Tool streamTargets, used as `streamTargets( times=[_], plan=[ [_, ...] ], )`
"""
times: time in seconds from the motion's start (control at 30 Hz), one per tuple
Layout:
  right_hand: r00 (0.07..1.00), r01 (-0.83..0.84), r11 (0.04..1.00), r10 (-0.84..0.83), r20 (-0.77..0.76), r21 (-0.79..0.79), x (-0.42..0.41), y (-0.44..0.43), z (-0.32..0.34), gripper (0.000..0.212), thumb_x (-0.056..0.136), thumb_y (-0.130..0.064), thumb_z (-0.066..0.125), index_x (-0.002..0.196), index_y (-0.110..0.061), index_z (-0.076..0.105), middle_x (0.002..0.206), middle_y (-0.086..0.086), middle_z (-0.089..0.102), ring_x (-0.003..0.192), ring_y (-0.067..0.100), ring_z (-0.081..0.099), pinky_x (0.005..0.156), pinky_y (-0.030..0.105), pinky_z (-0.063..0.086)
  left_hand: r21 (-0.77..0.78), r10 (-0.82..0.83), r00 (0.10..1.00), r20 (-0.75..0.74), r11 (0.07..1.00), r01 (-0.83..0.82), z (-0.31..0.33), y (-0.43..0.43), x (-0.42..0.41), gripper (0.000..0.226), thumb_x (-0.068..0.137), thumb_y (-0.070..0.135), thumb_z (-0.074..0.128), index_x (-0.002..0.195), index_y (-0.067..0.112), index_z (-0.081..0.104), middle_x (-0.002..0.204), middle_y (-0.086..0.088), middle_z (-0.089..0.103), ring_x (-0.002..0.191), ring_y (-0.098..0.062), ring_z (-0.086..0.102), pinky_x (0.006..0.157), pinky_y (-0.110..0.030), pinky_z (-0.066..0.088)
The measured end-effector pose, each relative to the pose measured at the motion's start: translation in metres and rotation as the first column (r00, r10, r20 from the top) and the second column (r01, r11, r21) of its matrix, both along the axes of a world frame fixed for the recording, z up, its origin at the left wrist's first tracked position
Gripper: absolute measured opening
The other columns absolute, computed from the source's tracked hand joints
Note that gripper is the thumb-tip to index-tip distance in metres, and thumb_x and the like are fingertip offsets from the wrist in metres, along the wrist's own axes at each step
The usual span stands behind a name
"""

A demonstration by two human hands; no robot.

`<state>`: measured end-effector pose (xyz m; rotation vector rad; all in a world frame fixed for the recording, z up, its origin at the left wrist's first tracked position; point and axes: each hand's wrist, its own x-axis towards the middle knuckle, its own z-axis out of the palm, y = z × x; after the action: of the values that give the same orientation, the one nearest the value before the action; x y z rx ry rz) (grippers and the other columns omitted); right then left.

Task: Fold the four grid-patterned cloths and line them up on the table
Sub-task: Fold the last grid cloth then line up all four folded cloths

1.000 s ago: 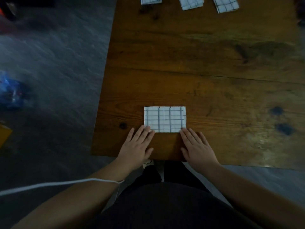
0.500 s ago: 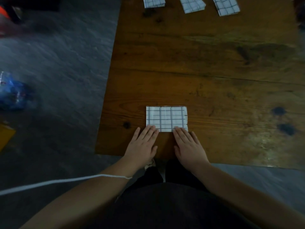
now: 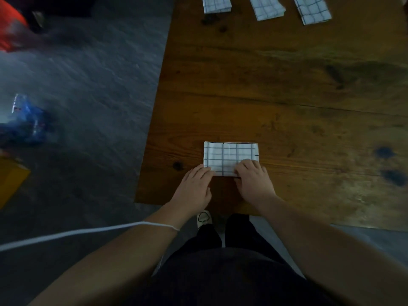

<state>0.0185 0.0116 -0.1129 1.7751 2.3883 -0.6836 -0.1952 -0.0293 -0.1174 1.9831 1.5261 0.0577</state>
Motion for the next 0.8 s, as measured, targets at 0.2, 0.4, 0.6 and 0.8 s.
streamTargets(
  times=[0.2,0.4,0.6,0.8],
  plan=[
    [0.989,-0.146,0.989,0.146,0.033,-0.004,0.006,0.017,0.003,0.016,0.102,-0.024,0.046,0.115,-0.028,0.054,0.124,-0.005,0.051,0.118,0.019,0.046,0.101,0.037,0.040,-0.219,0.317,0.934,0.163,0.935,-0.279,0.025,0.015,-0.017,0.044,0.103,0.016,0.049,0.145,0.026,0.046,0.153,0.000,0.041,0.147,-0.016,0.028,0.119,-0.036,0.026],
    [0.973,-0.220,0.975,0.216,0.079,0.042,0.004,0.013,0.002,0.017,0.102,-0.027,0.049,0.119,-0.025,0.053,0.125,-0.004,0.051,0.118,0.020,0.047,0.101,0.038,0.040,-0.250,0.364,0.917,0.162,0.914,-0.319,0.038,0.013,-0.030,0.038,0.103,0.018,0.050,0.139,0.029,0.050,0.139,0.004,0.046,0.128,-0.011,0.043,0.108,-0.034,0.041],
    [0.988,-0.153,0.988,0.153,0.021,-0.015,0.002,0.017,0.000,0.013,0.103,-0.019,0.045,0.110,-0.024,0.055,0.117,-0.004,0.049,0.112,0.019,0.045,0.097,0.035,0.041,-0.312,0.431,0.872,0.233,0.882,-0.353,0.034,0.010,-0.020,0.037,0.103,0.021,0.051,0.136,0.035,0.049,0.137,0.004,0.051,0.101,-0.014,0.058,0.079,-0.027,0.049],
    [0.895,0.217,0.931,-0.309,-0.320,-0.294,-0.007,0.013,0.030,0.009,0.099,-0.016,0.057,0.097,-0.025,0.058,0.116,-0.006,0.055,0.108,0.014,0.053,0.087,0.031,0.048,-0.353,0.599,0.730,0.328,0.795,-0.494,0.030,0.009,-0.011,0.064,0.098,0.016,0.062,0.153,0.029,0.031,0.152,0.002,0.040,0.138,-0.017,0.041,0.113,-0.038,0.040]
  ],
)
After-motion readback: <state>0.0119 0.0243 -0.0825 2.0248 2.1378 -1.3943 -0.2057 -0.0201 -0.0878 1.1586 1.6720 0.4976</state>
